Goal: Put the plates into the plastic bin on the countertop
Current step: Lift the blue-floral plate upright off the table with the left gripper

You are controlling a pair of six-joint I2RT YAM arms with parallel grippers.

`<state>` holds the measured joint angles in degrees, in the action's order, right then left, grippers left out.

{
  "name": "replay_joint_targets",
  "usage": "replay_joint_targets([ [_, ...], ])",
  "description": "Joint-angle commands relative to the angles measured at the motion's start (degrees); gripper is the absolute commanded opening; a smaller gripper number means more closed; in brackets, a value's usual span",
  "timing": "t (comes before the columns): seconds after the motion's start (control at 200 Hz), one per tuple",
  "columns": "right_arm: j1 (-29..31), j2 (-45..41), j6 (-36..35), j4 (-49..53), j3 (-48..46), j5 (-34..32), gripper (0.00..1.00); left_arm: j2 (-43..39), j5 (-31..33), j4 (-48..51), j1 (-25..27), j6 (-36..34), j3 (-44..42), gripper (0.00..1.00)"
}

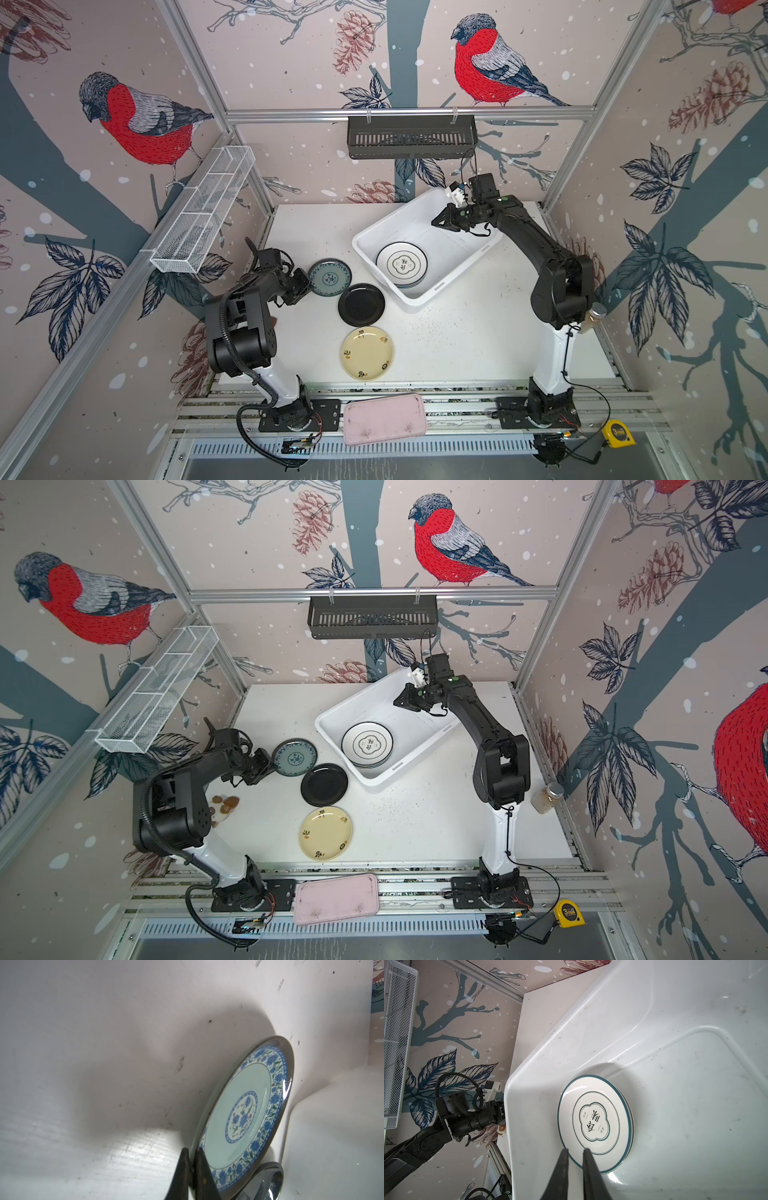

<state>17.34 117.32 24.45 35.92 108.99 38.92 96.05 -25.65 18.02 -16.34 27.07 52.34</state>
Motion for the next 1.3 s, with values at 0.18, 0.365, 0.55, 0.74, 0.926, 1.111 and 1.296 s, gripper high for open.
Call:
replay_joint_targets([
  [0.18,0.3,1.1,1.0,-1.2,1.8,0.6,0.17,-0.7,1.6,1.2,-0.2,-0.2,1.4,0.0],
  [0.365,0.6,1.2,1.2,-1.7,1.8,0.5,0.17,-1.0,1.1,1.5,-0.2,0.2,3.4,0.0],
  [0.55,0.7,1.2,1.5,-2.2,2.0,0.5,0.17,-1.6,1.0,2.5,-0.3,0.0,5.7,0.0],
  [0.74,1.0,1.8,1.5,-2.1,2.8,0.6,0.17,-2.8,1.9,3.7,-0.3,-0.4,8.0,0.0],
  [0.926,1.5,2.1,1.1,-1.8,3.4,0.3,0.17,-4.4,3.9,5.4,-0.3,-1.7,10.6,0.0],
  [1.111,2.6,3.8,-0.8,1.1,6.6,-1.2,0.17,-5.6,6.5,6.4,-0.4,-2.6,13.1,0.0],
  [1.296,4.1,5.3,-3.2,4.2,9.0,-3.8,0.17,-6.6,6.3,7.0,-0.4,-3.5,16.1,0.0],
])
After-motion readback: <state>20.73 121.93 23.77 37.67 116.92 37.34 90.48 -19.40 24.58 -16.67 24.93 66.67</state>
